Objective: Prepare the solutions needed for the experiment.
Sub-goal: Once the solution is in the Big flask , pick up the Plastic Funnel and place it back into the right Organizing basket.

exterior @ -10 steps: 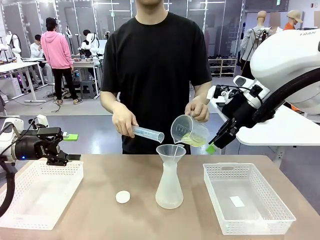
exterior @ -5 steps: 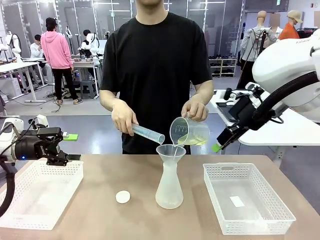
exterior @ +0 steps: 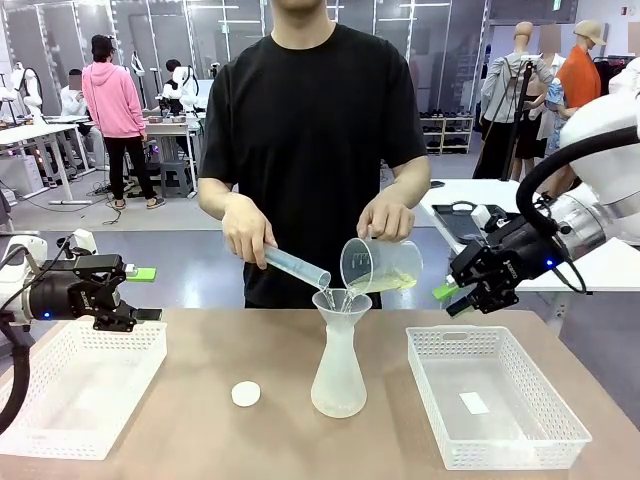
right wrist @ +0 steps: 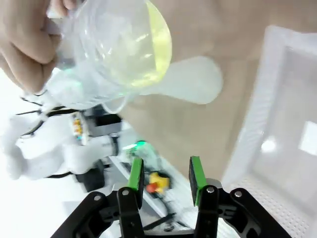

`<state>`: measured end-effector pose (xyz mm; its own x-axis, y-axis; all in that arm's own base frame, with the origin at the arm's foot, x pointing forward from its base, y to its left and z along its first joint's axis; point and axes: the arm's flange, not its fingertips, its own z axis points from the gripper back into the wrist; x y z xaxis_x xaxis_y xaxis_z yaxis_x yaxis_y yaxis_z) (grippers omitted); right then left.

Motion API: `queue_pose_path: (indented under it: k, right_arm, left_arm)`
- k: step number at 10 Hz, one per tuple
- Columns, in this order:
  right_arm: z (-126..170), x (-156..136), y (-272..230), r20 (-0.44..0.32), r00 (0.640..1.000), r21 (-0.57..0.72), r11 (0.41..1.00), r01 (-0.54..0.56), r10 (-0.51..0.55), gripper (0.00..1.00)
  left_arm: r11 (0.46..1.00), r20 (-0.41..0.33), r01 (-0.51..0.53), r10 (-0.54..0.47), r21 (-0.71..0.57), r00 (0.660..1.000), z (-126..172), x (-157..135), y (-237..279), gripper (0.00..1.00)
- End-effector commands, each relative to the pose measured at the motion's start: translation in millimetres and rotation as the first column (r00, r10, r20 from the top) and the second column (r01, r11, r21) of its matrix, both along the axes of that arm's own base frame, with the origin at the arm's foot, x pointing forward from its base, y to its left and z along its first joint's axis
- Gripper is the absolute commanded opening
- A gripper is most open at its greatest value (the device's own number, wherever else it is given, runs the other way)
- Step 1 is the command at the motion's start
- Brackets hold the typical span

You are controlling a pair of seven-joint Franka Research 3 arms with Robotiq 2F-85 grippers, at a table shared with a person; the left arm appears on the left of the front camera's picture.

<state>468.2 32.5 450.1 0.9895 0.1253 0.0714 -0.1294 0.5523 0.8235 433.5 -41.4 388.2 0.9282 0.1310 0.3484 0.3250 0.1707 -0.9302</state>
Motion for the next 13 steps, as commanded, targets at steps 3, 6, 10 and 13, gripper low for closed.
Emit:
queue_pose_path:
  k: [3, 6, 10, 13]
  right_arm:
    - [-12, 14, -17, -0.098, 0.987, 0.190, 0.971, 0.142, -0.125, 0.48]
    - [-23, 4, -32, -0.117, 0.971, 0.254, 0.939, 0.233, -0.209, 0.48]
    - [-34, -12, -45, -0.109, 0.961, 0.298, 0.914, 0.276, -0.254, 0.48]
    - [-37, -14, -46, -0.117, 0.959, 0.286, 0.916, 0.281, -0.258, 0.48]
  left_arm:
    - [0.999, 0.008, -0.011, 0.011, -0.034, 1.000, 2, 1, -2, 1.00]
    - [0.999, 0.008, -0.011, 0.011, -0.034, 1.000, 2, 1, -2, 1.00]
    - [0.999, 0.008, -0.011, 0.011, -0.034, 1.000, 2, 1, -2, 1.00]
    - [0.999, 0.008, -0.011, 0.011, -0.034, 1.000, 2, 1, -2, 1.00]
